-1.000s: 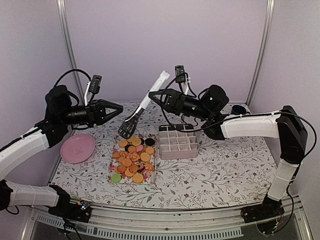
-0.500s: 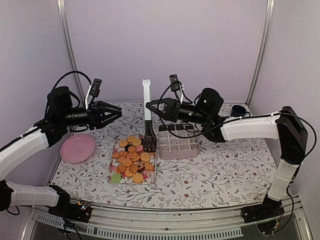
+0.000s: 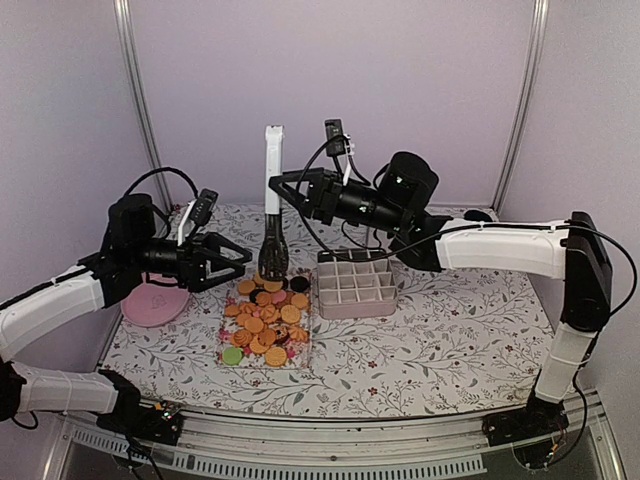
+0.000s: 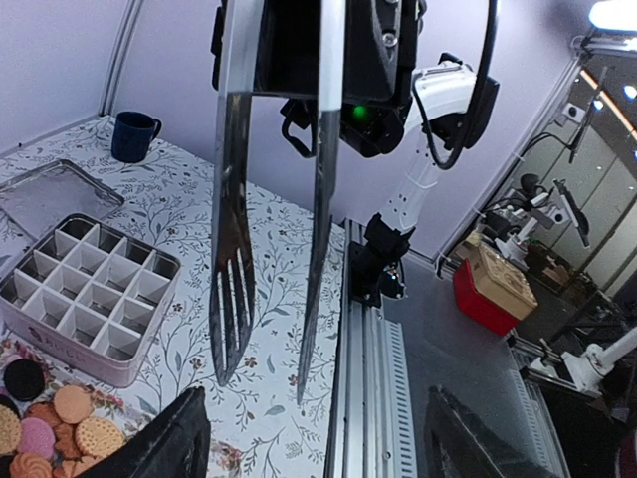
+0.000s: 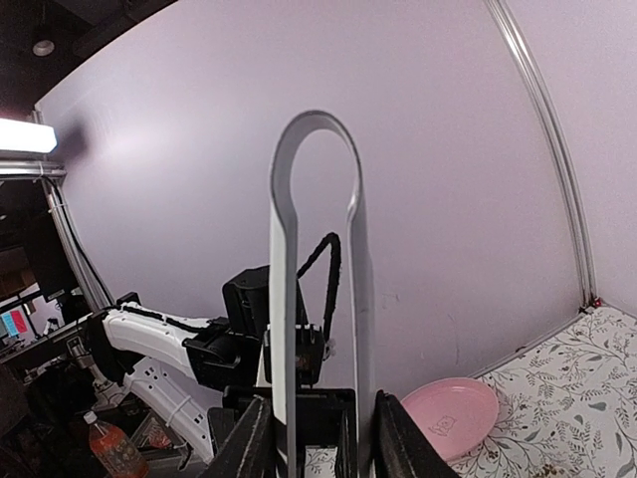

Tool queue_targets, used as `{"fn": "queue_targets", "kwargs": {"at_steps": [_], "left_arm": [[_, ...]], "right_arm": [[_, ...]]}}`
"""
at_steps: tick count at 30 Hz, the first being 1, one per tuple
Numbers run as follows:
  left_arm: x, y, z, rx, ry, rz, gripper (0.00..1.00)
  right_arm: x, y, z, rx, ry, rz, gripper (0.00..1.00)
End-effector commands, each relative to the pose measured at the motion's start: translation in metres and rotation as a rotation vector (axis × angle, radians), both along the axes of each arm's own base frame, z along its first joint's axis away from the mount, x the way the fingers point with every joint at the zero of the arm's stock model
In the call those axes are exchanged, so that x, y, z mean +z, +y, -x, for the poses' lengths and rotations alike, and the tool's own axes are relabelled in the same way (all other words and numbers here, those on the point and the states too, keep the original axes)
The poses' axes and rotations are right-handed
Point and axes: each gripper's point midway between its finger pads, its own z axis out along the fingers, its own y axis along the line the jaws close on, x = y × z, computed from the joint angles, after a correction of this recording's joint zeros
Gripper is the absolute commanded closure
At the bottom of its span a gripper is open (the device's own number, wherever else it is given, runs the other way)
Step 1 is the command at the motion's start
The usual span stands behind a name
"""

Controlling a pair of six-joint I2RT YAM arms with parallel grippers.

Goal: Pack the cookies
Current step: Pass from the right arm to the left

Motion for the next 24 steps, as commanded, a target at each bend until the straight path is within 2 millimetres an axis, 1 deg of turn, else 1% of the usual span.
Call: {"fn": "queue_targets", "kwargs": {"at_steps": [1, 6, 12, 16, 20, 24], "left_arm": [[0.006, -0.005, 0.02, -0.099, 0.016, 0.044, 0.27], [0.008, -0.005, 0.028, -0.135, 0.029, 0.063, 0.33], [0.008, -0.005, 0.026, -0.126, 0.03, 0.068, 0.4], [0.004, -0.006, 0.019, -0.093, 0.032, 0.059, 0.52], [0.003, -0.006, 0.013, -0.065, 0.028, 0.057, 0.54], [0.005, -0.007, 0.012, -0.067, 0.046, 0.059, 0.55]], "right_arm": [[0.016, 0.008, -0.004, -0.036, -0.038, -0.04, 0.67], [0.02, 0.017, -0.001, -0.019, -0.046, -0.051, 0.67], [0.02, 0.027, 0.002, 0.006, -0.043, -0.056, 0.67], [0.023, 0.031, 0.004, 0.02, -0.047, -0.064, 0.67], [0.025, 0.033, 0.009, 0.035, -0.048, -0.071, 0.68], [0.026, 0.033, 0.011, 0.042, -0.052, -0.073, 0.68]]}}
